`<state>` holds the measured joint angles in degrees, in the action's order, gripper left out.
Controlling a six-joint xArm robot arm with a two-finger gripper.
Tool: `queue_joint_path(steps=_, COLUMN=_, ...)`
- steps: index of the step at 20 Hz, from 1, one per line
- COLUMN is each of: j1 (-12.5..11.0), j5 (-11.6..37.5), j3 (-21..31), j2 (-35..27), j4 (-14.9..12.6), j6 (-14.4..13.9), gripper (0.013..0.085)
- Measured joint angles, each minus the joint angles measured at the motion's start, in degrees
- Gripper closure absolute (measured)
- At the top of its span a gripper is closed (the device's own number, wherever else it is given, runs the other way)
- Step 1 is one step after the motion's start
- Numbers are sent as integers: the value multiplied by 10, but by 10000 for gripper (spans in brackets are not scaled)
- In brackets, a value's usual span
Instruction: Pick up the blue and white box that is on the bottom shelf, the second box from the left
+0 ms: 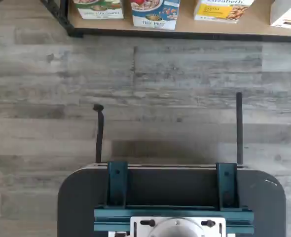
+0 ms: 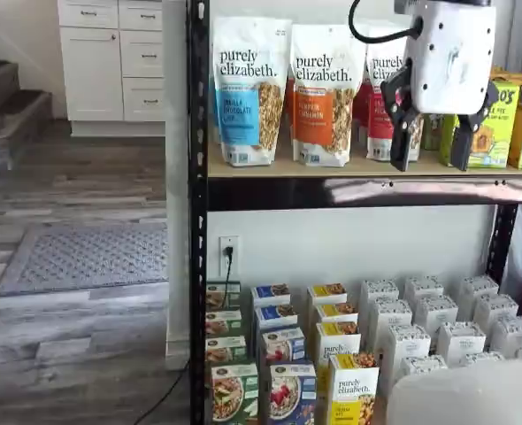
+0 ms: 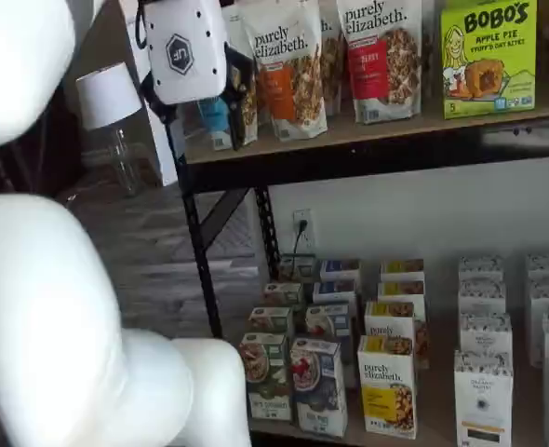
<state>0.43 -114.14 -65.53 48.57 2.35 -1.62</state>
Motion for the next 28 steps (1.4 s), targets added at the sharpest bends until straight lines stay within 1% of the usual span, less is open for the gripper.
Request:
queue_joint_path(steps=1, j1=3, j5=2, j3=1, j2=1, j4=-4, j6=-2, gripper=130)
queue_joint_path(steps=2, j1=13, j5=7, j3=4, j2=4, j4=-14, j6=-7, gripper=130)
queue_joint_path(steps=3, j1=15, j5=10, j3=5, j2=5, j4=-17, j6=-8, gripper=130)
queue_joint_path(steps=9, j1=15, j5=14, j3=8, j2=8, j4=-11, j6=-11, gripper=130)
queue_joint_path(steps=15, j1=30, j5=21, j3=18, j2=11, j4=-12, j6=-25, gripper=130)
queue_joint_path(steps=19, j1=42, j5=33, j3=36, j2=17, j4=-10, j6=-38, gripper=130)
queue_joint_path(steps=22, j1=44, j5=45, j3=52, j2=22, j4=-5, j6=-41, gripper=130)
queue_joint_path(steps=28, j1=46, j5=73, j3=91, j2=31, j4=-7, j6=-42, gripper=130)
